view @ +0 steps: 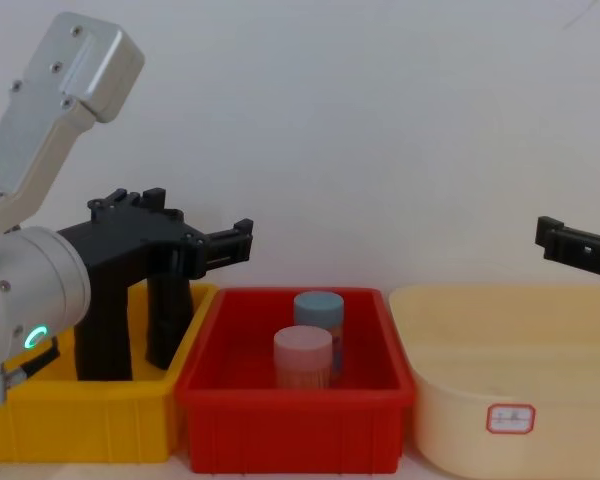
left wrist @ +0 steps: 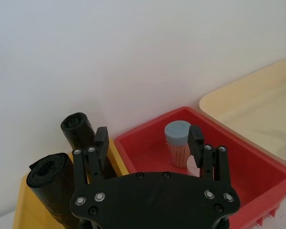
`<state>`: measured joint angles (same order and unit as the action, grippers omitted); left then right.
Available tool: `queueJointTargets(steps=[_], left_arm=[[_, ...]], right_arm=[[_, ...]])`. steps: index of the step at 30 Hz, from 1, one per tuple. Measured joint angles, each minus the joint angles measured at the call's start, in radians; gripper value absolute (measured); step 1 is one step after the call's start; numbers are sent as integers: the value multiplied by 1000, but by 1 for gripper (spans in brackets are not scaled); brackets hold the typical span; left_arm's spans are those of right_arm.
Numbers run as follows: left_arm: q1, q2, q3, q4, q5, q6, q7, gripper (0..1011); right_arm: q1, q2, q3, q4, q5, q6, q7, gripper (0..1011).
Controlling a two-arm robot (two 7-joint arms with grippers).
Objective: Pick up the garbage bag with the one hand and transfer it to the other hand.
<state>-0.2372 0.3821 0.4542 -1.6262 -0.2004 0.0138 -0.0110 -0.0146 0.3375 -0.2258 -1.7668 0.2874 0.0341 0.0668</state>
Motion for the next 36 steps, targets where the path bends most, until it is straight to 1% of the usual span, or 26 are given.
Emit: queueJointTargets(steps=[25,32,36], left_arm=[[0,1,-1,0,0,0,-3,1000],[-3,24,-9,3,-11,-16,-47,1000],[5,53,-25,3,-32,-30,-89,1000]], right_arm=[[0,0,0,0,0,0,0,1001],[0,0,0,0,0,0,0,1001],[0,0,0,0,0,0,0,1001]])
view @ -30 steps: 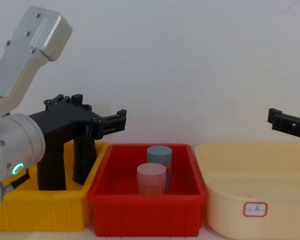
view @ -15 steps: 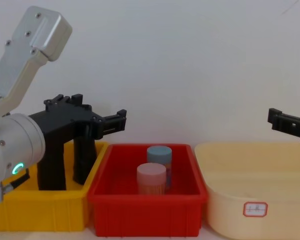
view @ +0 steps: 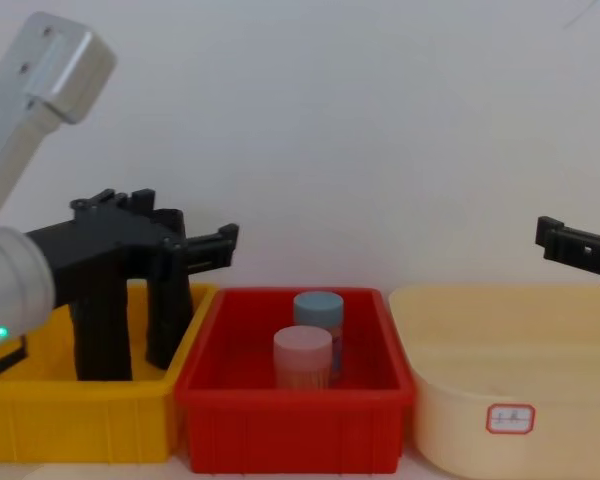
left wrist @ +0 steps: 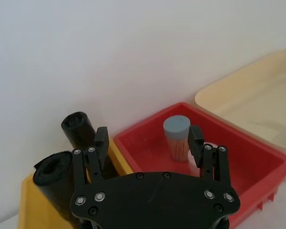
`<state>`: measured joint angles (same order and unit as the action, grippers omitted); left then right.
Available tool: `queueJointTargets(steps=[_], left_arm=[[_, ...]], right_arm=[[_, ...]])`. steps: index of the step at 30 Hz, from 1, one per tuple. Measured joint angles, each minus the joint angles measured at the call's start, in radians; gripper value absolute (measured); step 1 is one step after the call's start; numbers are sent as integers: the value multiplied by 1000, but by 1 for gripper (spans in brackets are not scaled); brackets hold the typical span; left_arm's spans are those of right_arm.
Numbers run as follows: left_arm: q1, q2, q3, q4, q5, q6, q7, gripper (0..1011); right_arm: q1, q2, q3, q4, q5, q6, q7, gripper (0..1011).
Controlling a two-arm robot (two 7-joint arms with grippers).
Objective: Pick up the garbage bag with the one hand and transfer it to the other hand.
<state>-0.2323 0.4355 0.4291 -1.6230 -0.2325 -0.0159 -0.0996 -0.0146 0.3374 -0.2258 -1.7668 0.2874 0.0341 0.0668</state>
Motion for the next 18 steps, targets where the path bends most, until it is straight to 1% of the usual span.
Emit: queueJointTargets(steps=[2,4,6,7,10,16,18], left_arm=[[4,10,-6,-1,-8,-4,-15,1000],[14,32,-17,-2,-21,-12,-37,1000],[19,42,-26,-3,-30,-16,-50,1000],[26,56,-36,-4,-40,-20,-65,1000],[39,80,-55,-4,-59,-26,-90,1000],[59,119,-91,-1,-96,-31,-131,1000],[64,136,-109,7,-114,-31,-152,1000]], right_arm=[[0,0,0,0,0,0,0,1001],[0,0,0,0,0,0,0,1001],[0,0,0,0,0,0,0,1001],[0,0,0,0,0,0,0,1001],[0,0,0,0,0,0,0,1001],[0,0,0,0,0,0,0,1001],[0,0,0,0,0,0,0,1001]])
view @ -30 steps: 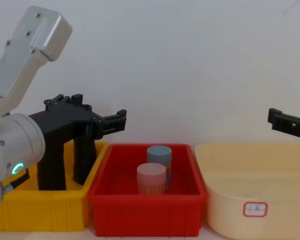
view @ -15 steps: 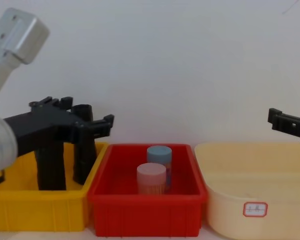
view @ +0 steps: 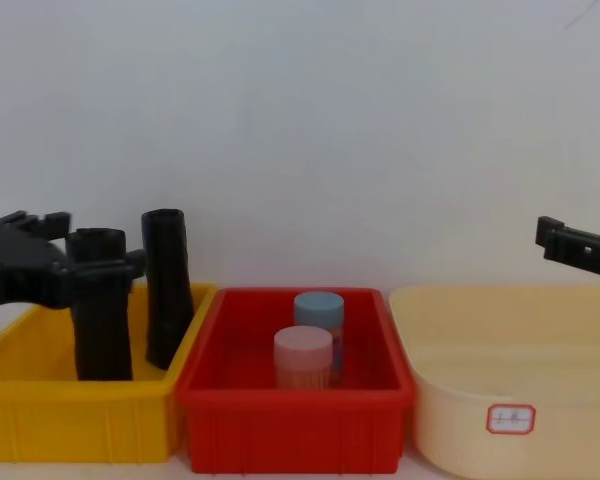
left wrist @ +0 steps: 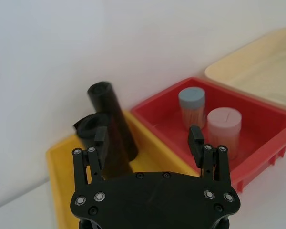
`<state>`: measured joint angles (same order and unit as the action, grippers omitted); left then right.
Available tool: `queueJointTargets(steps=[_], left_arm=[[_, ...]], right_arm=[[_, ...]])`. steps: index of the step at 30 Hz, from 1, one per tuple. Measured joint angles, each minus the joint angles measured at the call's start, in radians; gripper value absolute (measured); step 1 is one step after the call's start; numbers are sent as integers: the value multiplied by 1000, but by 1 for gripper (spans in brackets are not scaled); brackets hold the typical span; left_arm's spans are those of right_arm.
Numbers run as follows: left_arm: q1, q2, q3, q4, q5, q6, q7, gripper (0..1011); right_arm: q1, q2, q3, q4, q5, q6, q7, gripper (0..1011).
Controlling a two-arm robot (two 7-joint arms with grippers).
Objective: Pick up the garbage bag with the one hand and transfer it to the other hand.
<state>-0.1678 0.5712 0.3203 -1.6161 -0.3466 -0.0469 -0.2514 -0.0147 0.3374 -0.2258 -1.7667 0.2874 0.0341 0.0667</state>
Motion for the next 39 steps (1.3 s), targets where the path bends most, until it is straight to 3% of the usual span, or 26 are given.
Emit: queueJointTargets(steps=[8,17,39], left_arm=[[-7,30,-36,35,-35,5,-45,1000],[-59,32,-49,104,-42,22,-71,1000],[-191,-24,-15,255,-4,25,-124,1000]], right_arm=[[0,0,0,0,0,0,0,1001],[0,0,0,0,0,0,0,1001],[0,0,0,0,0,0,0,1001]])
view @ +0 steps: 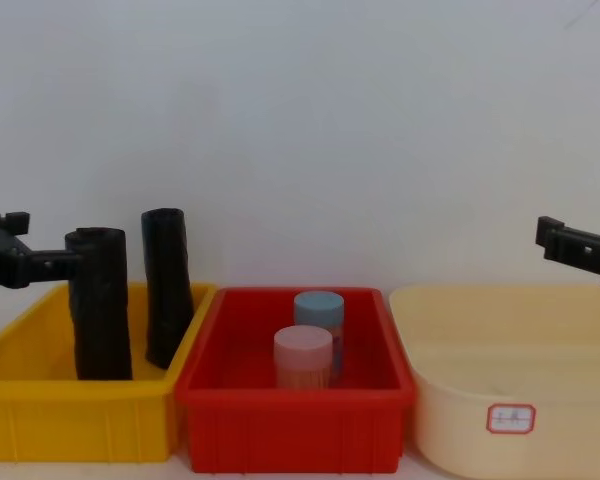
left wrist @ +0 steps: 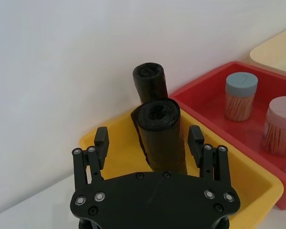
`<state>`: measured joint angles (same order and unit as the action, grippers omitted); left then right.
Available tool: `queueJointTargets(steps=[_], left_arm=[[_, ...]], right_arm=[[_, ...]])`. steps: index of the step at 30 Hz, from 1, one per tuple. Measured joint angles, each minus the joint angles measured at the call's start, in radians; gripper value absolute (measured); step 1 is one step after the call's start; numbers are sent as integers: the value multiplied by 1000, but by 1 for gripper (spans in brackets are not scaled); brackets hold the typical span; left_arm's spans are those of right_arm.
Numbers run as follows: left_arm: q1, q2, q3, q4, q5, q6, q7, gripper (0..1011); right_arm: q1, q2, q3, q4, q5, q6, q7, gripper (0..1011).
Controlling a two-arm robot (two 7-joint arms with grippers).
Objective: Pick up the garbage bag with the one hand and transfer it to the other hand.
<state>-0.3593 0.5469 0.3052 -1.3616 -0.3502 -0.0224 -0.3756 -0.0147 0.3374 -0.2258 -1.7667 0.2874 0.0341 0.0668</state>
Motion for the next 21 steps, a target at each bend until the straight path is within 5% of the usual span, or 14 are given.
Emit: queueJointTargets(steps=[21], left_arm=[[-76,-70,34,103,53,1,0,1000]], right_arm=[[0,0,0,0,0,0,0,1001]])
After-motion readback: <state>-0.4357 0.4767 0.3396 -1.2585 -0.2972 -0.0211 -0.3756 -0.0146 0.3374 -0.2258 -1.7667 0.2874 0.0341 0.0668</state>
